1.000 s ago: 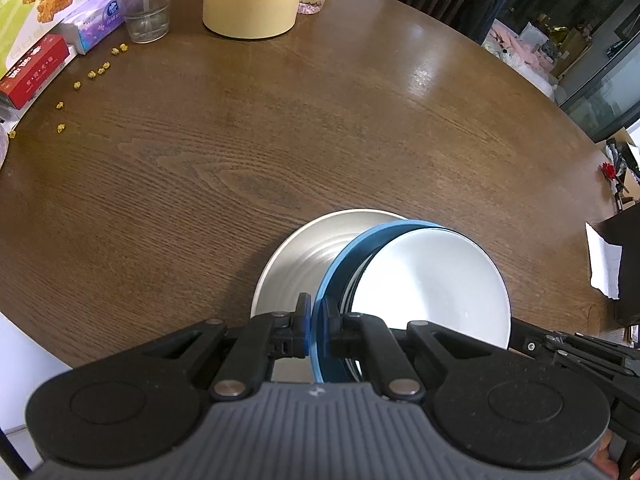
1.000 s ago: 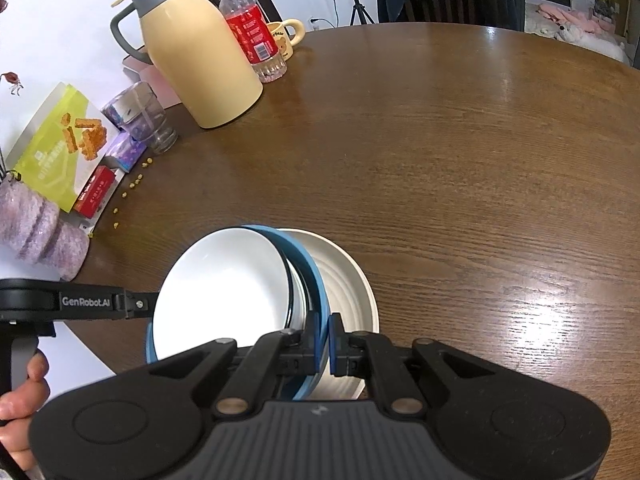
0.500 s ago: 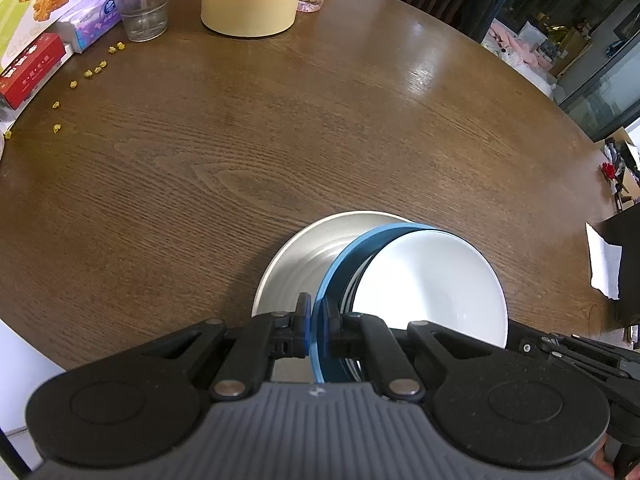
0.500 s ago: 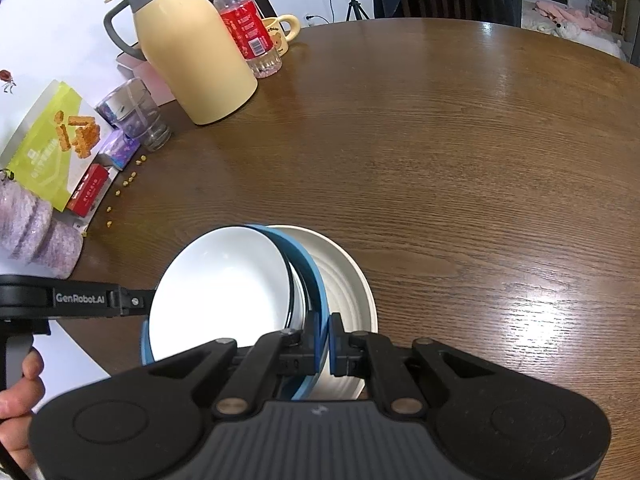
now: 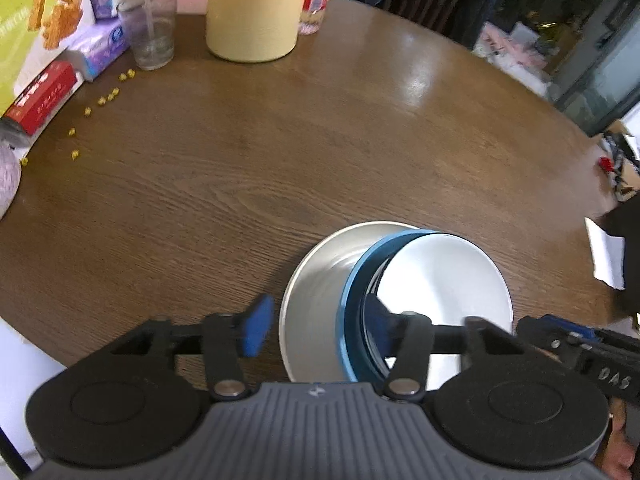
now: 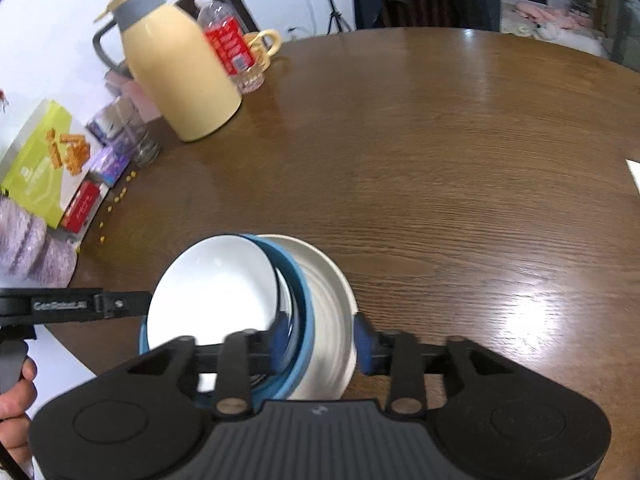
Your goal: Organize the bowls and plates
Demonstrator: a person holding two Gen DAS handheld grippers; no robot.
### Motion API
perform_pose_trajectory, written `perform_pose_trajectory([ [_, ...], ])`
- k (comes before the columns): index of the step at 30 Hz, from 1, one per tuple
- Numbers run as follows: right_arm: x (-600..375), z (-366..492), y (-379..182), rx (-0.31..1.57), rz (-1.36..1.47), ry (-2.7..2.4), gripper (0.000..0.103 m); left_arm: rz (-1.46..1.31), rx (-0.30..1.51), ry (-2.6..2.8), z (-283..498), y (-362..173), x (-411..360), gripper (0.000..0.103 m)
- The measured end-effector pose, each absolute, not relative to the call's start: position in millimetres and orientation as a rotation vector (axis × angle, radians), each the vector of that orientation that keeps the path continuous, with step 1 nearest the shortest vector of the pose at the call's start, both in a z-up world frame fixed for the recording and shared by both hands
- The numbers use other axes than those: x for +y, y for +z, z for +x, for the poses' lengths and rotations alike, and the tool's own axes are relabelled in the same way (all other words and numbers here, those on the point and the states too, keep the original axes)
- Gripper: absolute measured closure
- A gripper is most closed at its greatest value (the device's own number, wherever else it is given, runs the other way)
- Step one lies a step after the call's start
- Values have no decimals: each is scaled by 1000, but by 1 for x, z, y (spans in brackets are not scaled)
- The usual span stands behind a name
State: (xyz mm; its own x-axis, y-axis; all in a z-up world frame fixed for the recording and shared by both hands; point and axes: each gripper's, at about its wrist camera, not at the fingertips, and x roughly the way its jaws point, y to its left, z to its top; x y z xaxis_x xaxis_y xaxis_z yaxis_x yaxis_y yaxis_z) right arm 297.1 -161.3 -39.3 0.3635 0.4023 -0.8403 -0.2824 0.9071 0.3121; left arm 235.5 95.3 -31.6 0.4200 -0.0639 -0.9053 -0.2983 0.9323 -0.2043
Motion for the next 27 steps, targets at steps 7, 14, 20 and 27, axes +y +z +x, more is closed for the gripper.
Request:
perform_pose_trajectory([
  [7, -174, 251, -14, 931, 189, 315, 9, -276, 999, 47, 213, -12, 102, 0],
  [14, -161, 182, -9, 729, 60, 198, 0, -139, 803, 31, 182, -2, 88, 0],
  [20, -149, 138, -3, 683, 23, 235, 0, -62, 650, 39, 135, 6, 68, 0],
  [27, -155, 84, 0, 648, -20, 264, 0, -71, 608, 37, 64, 3, 42, 0],
])
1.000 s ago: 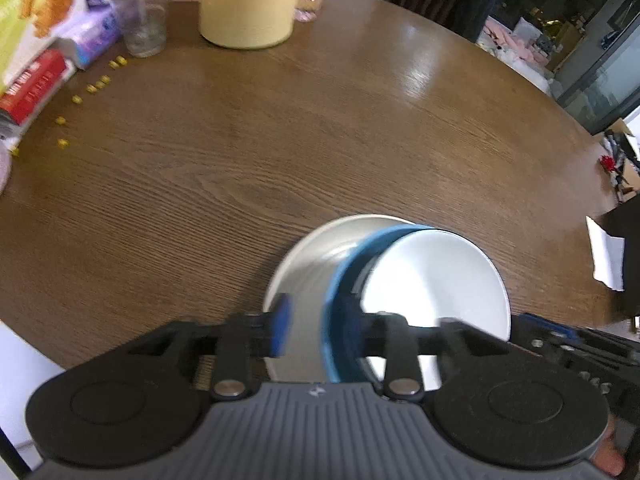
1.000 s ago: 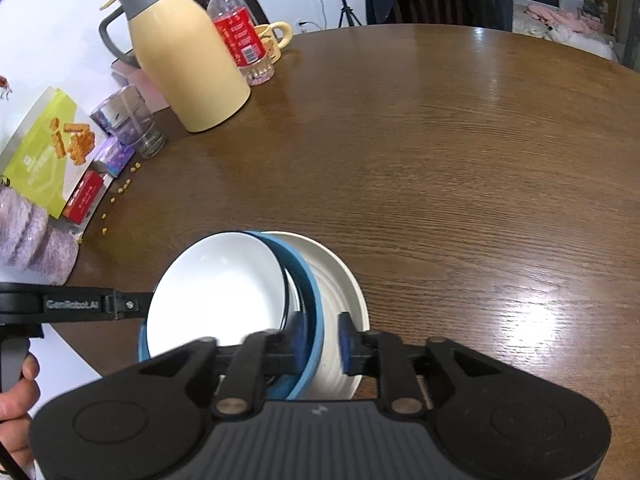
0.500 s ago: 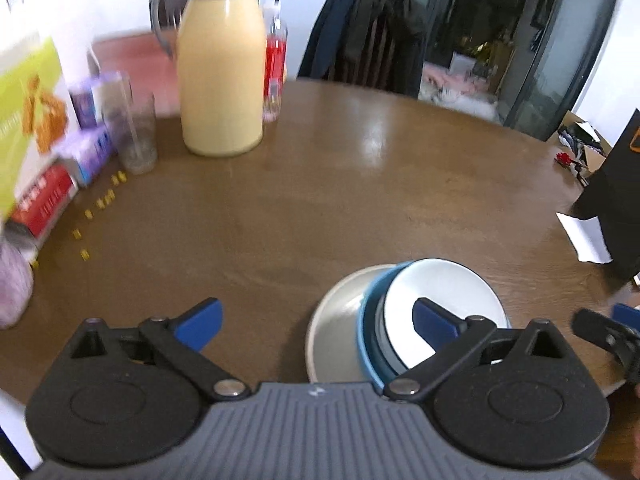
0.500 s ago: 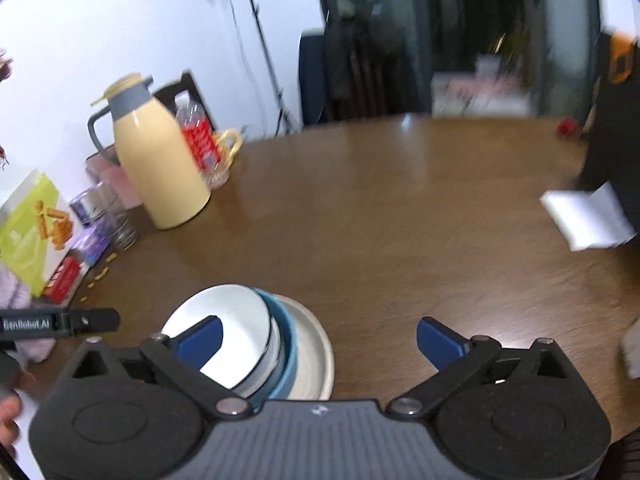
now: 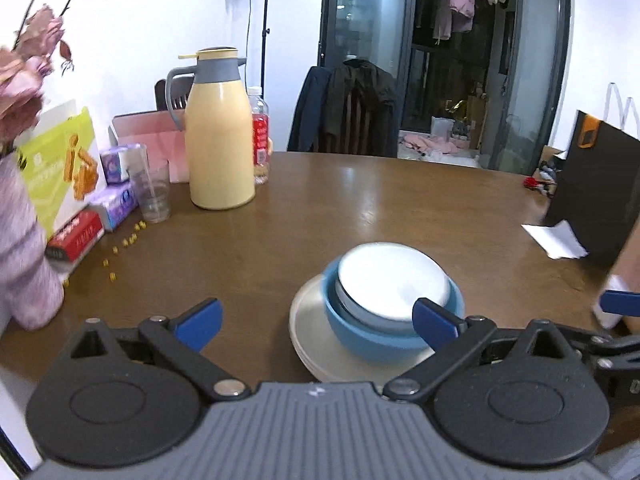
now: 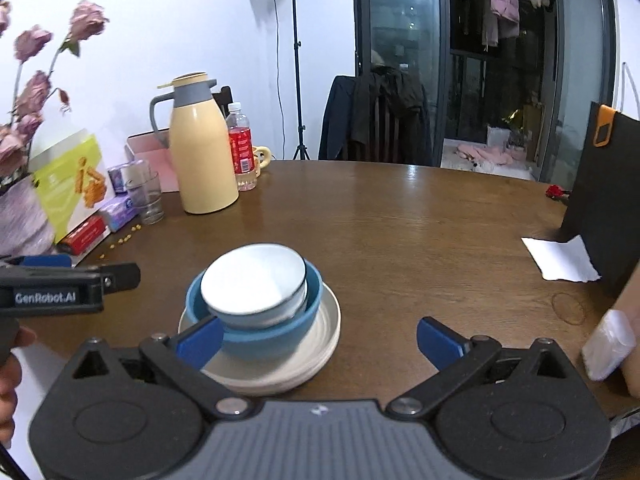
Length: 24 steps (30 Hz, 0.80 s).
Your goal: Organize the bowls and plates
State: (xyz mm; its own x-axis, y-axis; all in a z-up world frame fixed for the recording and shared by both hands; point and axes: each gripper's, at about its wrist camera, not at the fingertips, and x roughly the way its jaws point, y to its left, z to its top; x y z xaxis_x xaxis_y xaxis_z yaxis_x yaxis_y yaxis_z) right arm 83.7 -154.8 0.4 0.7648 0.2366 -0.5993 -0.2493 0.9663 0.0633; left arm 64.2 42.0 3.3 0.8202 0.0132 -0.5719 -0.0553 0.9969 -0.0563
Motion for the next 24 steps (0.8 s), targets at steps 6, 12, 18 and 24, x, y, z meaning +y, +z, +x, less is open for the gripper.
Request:
perform_pose_trajectory([
  [6, -176, 27, -1, 611, 5, 250, 0, -59, 574, 40, 9, 6, 23, 0],
  [12, -196, -14, -4, 576, 30, 245, 0, -40, 532, 18, -27, 11, 7, 0],
  [18, -210, -37, -2, 535, 51, 228, 0, -27, 507, 8, -46, 12, -3, 0],
  [24, -212, -46, -1, 519, 50, 228, 0, -32, 490, 4, -55, 12, -4, 0],
])
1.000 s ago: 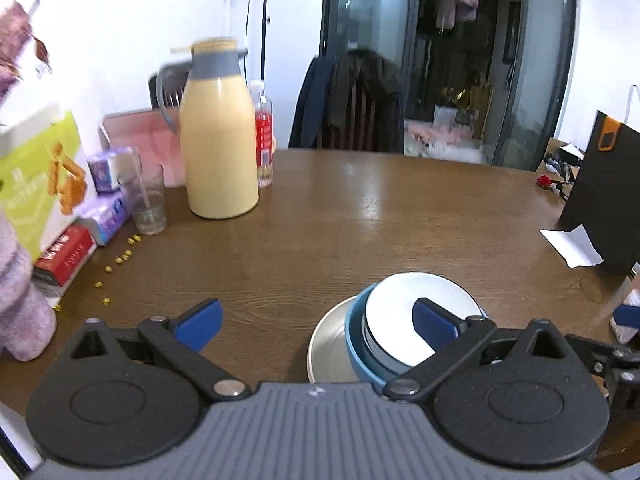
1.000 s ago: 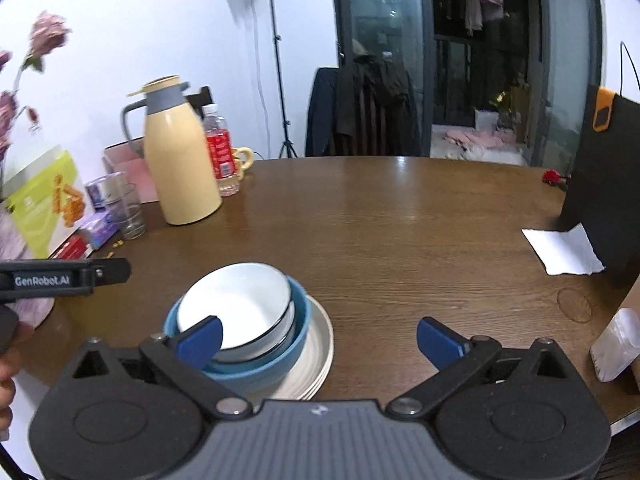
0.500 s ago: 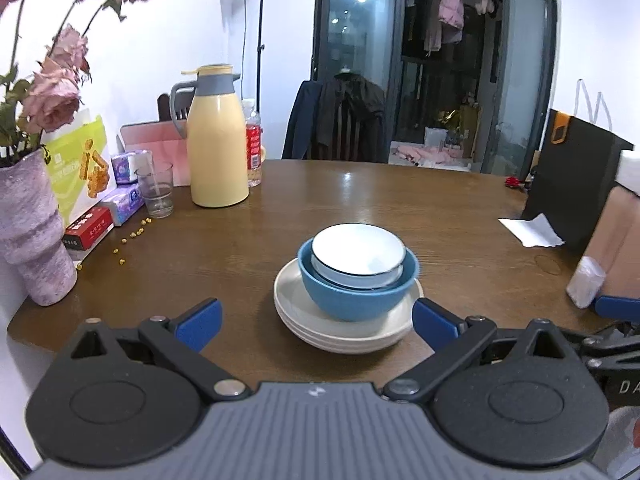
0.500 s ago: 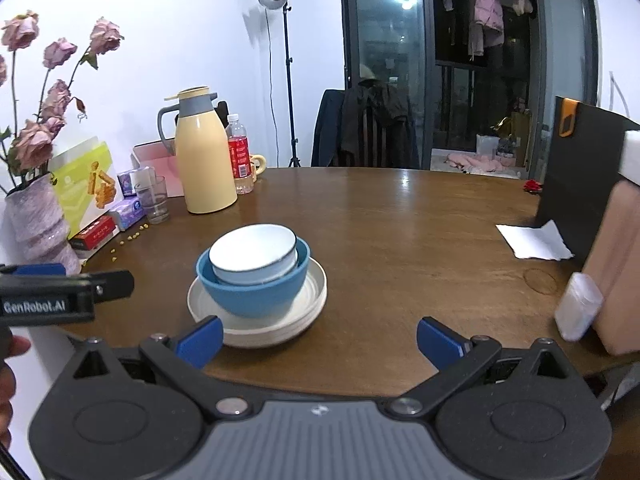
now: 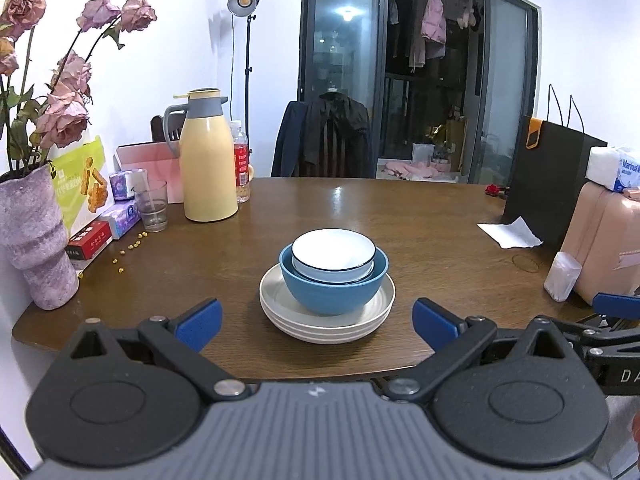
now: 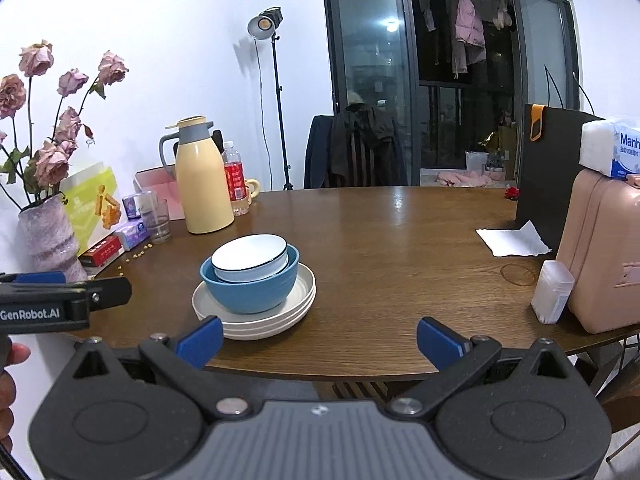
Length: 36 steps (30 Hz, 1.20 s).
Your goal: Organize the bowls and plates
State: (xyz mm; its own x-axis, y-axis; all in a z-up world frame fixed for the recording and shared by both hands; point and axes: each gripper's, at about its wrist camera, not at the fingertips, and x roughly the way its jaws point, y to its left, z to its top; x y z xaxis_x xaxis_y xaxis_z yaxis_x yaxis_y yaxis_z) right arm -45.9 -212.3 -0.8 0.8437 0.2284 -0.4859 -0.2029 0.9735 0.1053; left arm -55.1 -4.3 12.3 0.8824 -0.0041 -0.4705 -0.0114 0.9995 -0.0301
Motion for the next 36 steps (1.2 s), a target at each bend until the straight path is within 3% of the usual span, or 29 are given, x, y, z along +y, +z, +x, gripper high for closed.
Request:
perform_pose_trajectory([
  [36, -215, -50, 1, 507, 51, 228, 0, -29, 483, 8, -61, 17, -4, 0],
])
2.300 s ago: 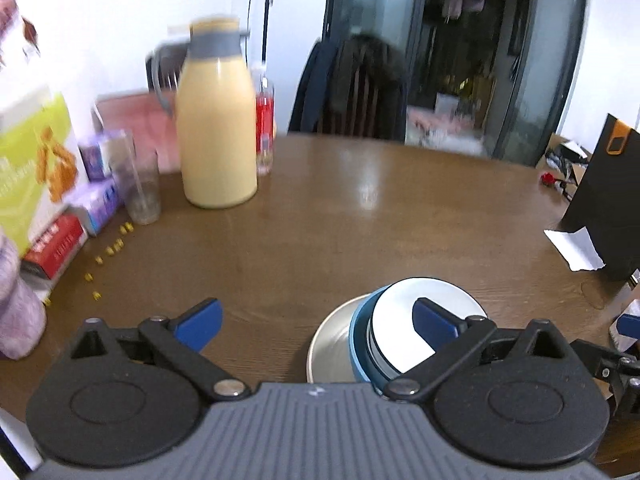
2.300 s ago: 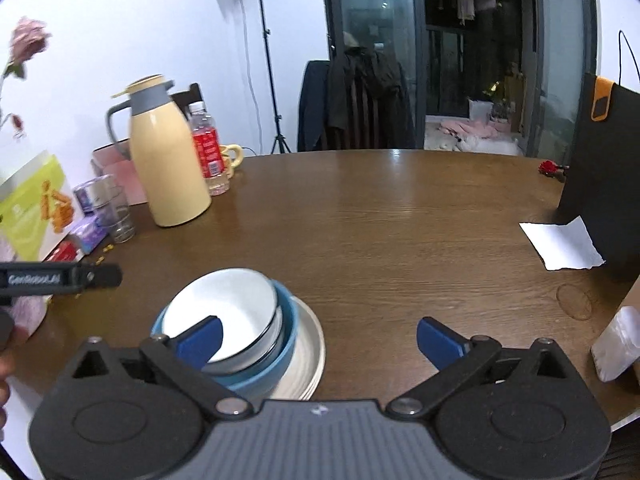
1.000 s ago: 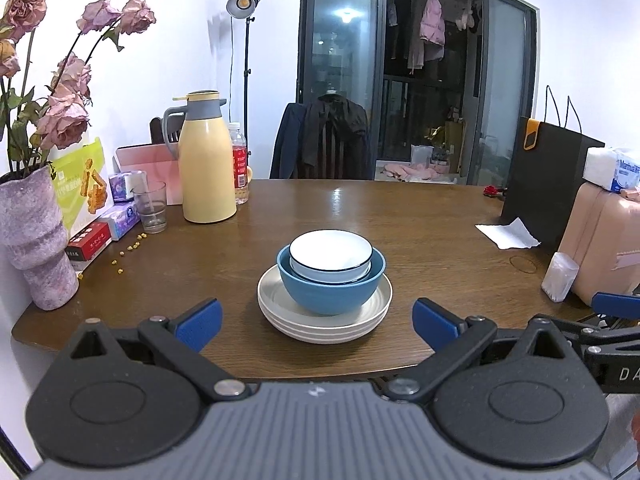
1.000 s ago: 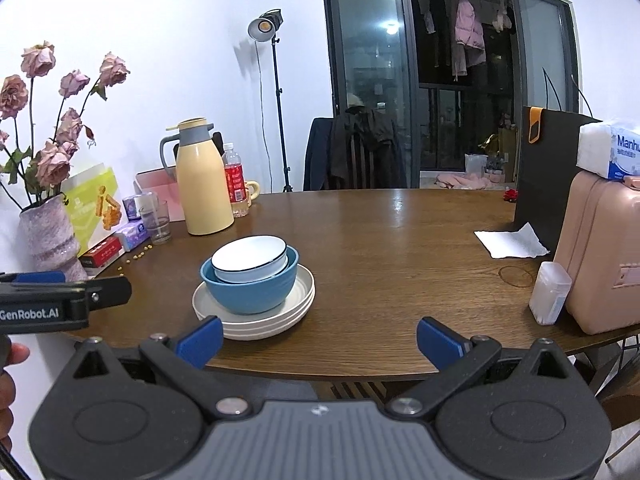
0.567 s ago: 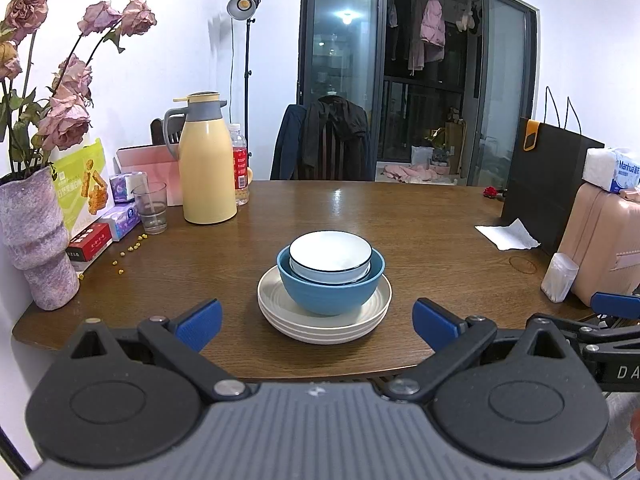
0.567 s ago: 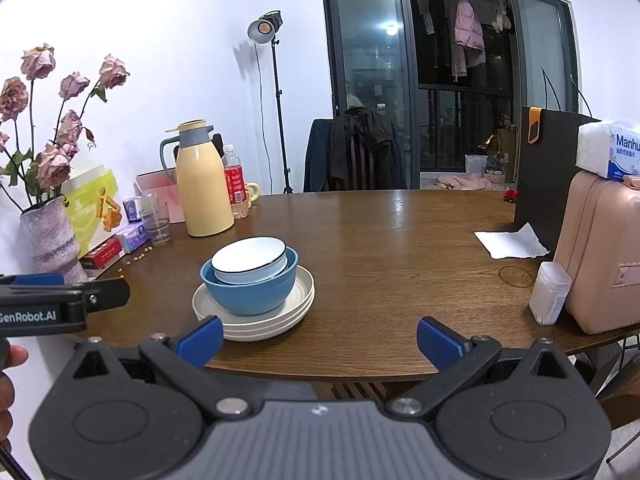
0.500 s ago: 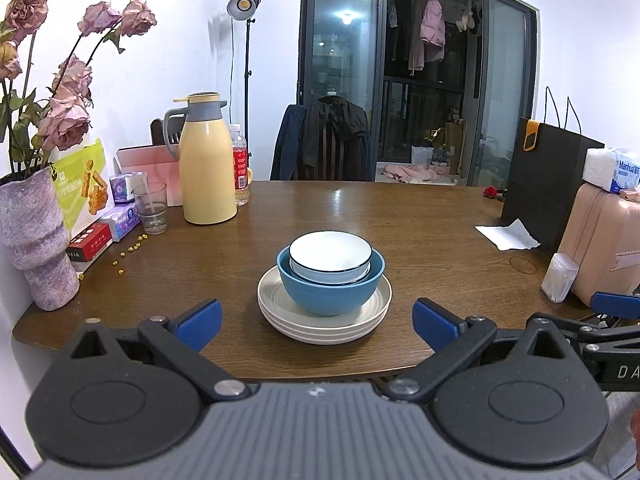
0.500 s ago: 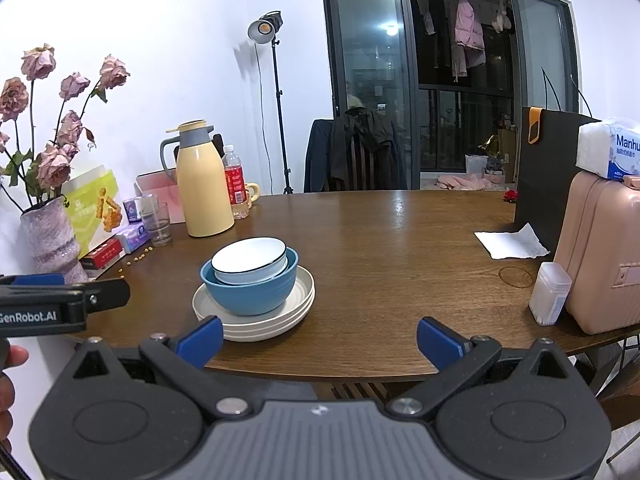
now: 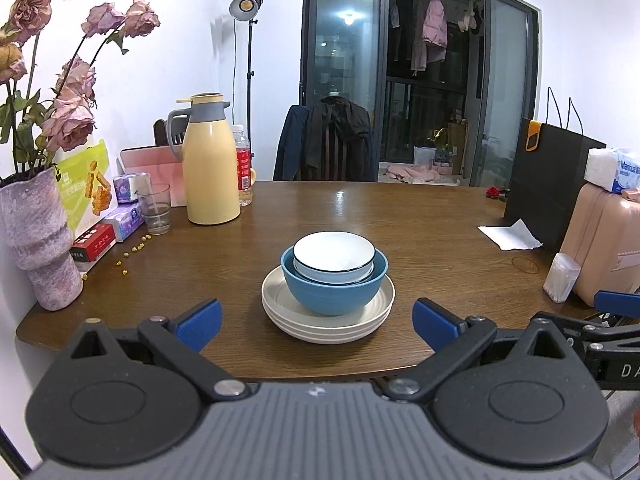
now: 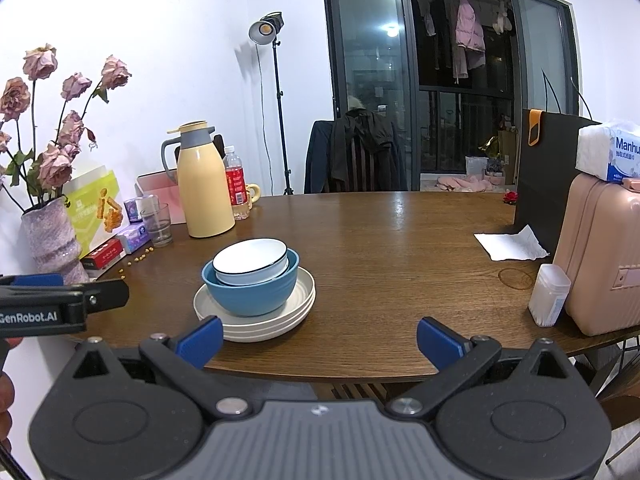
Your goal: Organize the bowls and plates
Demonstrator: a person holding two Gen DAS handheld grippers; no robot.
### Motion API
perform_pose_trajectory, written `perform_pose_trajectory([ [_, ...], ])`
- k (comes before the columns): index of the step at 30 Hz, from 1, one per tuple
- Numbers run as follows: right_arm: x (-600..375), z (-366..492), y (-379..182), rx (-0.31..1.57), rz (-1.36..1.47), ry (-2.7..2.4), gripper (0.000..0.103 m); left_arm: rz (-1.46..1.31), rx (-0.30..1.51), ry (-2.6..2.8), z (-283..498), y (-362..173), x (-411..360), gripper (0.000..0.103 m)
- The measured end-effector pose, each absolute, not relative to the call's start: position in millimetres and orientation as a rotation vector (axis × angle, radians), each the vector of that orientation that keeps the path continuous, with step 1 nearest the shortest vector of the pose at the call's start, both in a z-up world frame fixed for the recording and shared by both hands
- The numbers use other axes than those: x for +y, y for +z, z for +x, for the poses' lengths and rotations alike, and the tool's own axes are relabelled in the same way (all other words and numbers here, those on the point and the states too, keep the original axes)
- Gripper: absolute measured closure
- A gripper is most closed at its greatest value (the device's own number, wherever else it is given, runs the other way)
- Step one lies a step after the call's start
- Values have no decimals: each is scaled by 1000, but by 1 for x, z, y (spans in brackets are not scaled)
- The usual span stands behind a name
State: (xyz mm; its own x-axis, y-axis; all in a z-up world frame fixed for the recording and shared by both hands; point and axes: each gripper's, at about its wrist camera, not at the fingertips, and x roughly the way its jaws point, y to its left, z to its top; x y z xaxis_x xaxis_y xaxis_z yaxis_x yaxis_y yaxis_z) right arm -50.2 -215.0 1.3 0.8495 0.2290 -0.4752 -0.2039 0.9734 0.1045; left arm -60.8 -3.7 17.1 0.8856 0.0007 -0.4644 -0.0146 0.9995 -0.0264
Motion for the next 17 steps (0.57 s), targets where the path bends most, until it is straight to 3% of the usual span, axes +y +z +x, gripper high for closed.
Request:
perform_pose_trajectory([
  [17, -210, -50, 1, 520, 45, 240, 0, -37, 501, 4, -59, 12, -1, 0],
])
